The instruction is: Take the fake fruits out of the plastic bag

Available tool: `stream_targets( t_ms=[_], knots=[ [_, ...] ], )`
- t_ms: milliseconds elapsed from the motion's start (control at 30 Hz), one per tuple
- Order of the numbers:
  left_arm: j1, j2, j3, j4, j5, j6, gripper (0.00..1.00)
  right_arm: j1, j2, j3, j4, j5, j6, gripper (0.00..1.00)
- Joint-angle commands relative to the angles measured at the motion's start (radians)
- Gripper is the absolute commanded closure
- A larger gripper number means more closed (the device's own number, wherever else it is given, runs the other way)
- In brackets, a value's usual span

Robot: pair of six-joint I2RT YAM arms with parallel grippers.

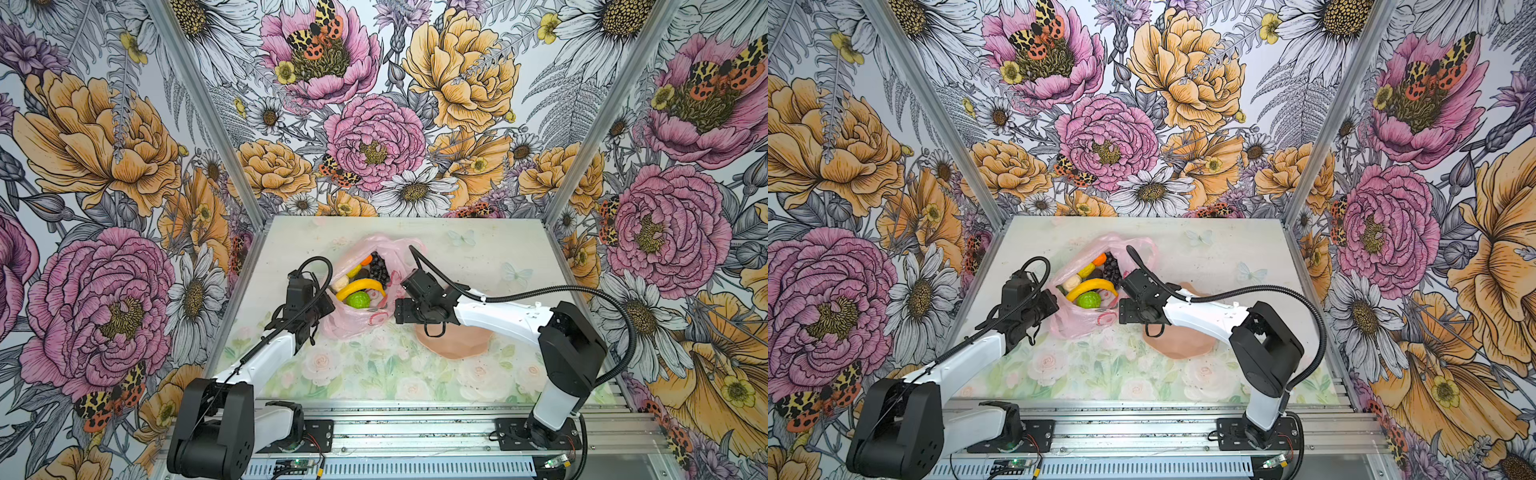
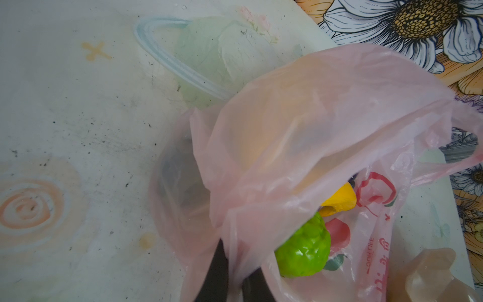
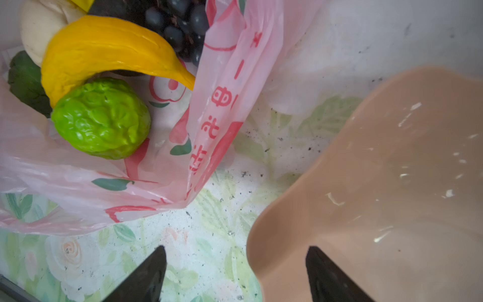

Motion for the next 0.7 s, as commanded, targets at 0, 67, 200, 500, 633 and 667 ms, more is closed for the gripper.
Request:
stream_targets(
  t_ms=[0, 67, 200, 500, 633, 667],
  knots=[
    [0.012, 0.000, -0.003, 0.030, 0.036, 0.022, 0.90, -0.011, -0.109, -0.006, -0.010, 0.057, -0.063, 0.15],
    [0.010, 0.008, 0.000, 0.037, 0.049, 0.023, 0.91, -0.011, -0.143, -0.001, -0.010, 0.090, -0.097, 0.15],
    [0.008, 0.011, 0.001, 0.039, 0.052, 0.024, 0.92, -0.011, -0.159, 0.041, -0.008, 0.143, -0.164, 0.15],
    [-0.016, -0.003, 0.001, 0.034, 0.019, 0.036, 0.92, 0.040, 0.076, 0.300, -0.007, 0.120, -0.237, 0.21],
    [-0.024, 0.003, 0.003, 0.036, 0.008, 0.035, 0.92, 0.070, 0.192, 0.390, -0.007, 0.093, -0.182, 0.23],
    [-0.026, 0.004, 0.005, 0.037, 0.008, 0.036, 0.92, 0.078, 0.218, 0.410, -0.006, 0.089, -0.169, 0.23]
  ],
)
